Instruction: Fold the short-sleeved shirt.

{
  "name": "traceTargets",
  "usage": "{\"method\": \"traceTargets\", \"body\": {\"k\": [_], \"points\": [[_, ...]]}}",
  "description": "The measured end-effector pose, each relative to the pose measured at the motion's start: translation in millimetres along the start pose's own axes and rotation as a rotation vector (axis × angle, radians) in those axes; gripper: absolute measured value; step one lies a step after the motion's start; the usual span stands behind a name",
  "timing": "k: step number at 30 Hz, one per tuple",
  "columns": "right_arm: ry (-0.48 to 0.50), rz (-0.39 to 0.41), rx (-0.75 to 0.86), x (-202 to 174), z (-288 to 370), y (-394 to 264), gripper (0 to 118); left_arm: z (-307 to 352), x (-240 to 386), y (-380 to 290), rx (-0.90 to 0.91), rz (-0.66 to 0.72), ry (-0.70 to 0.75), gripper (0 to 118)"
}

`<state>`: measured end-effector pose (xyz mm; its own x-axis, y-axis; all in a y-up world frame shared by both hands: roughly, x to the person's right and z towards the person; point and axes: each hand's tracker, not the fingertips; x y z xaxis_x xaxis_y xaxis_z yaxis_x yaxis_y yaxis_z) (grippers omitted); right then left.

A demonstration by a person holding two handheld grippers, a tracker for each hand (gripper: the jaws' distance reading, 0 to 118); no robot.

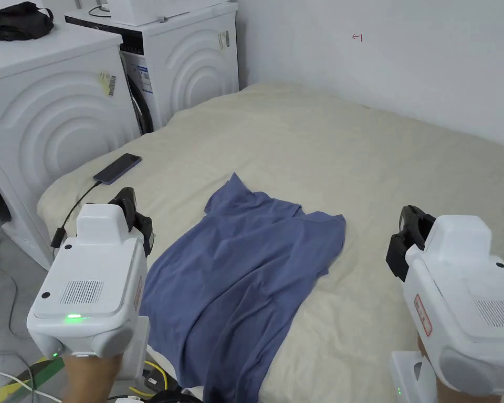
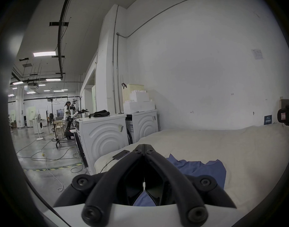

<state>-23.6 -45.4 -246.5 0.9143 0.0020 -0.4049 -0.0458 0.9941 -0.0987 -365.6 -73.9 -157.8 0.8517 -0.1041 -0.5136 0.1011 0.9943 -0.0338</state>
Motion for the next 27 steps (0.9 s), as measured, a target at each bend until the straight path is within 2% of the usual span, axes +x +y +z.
{"method": "traceTargets", "body": {"k": [10, 15, 17, 18, 19, 22, 23, 24, 27], "points": [[-0.061, 0.014, -0.011, 22.5, -7.4, 2.6, 0, -42.1, 24.1, -9.7, -0.072, 0.052, -0.085, 0], [-0.081, 0.025, -0.029, 33.4, -20.8, -0.6, 0, -91.0, 47.5, -23.2, -0.197, 0.069, -0.211, 0], [-0.088, 0.034, -0.042, 45.2, -29.7, -8.2, 0, -115.8, 58.3, -32.5, -0.285, 0.093, -0.249, 8], [-0.091, 0.039, -0.053, 48.2, -33.8, -10.0, 0, -129.7, 65.3, -37.5, -0.358, 0.100, -0.273, 13], [-0.095, 0.044, -0.062, 50.2, -36.7, -11.5, 0, -141.3, 71.2, -43.2, -0.399, 0.106, -0.294, 29], [-0.111, 0.057, -0.087, 58.3, -43.9, -19.8, 0, -175.4, 95.3, -62.6, -0.551, 0.111, -0.311, 97], [-0.117, 0.057, -0.097, 61.6, -46.7, -22.6, 0, -185.1, 104.9, -69.3, -0.617, 0.087, -0.311, 107], [-0.123, 0.057, -0.108, 65.1, -48.4, -26.5, 0, -194.1, 113.7, -77.7, -0.661, 0.056, -0.310, 111], [-0.143, 0.054, -0.140, 75.6, -55.7, -36.9, 0, -214.6, 136.5, -104.9, -0.745, -0.020, -0.314, 112]]}}
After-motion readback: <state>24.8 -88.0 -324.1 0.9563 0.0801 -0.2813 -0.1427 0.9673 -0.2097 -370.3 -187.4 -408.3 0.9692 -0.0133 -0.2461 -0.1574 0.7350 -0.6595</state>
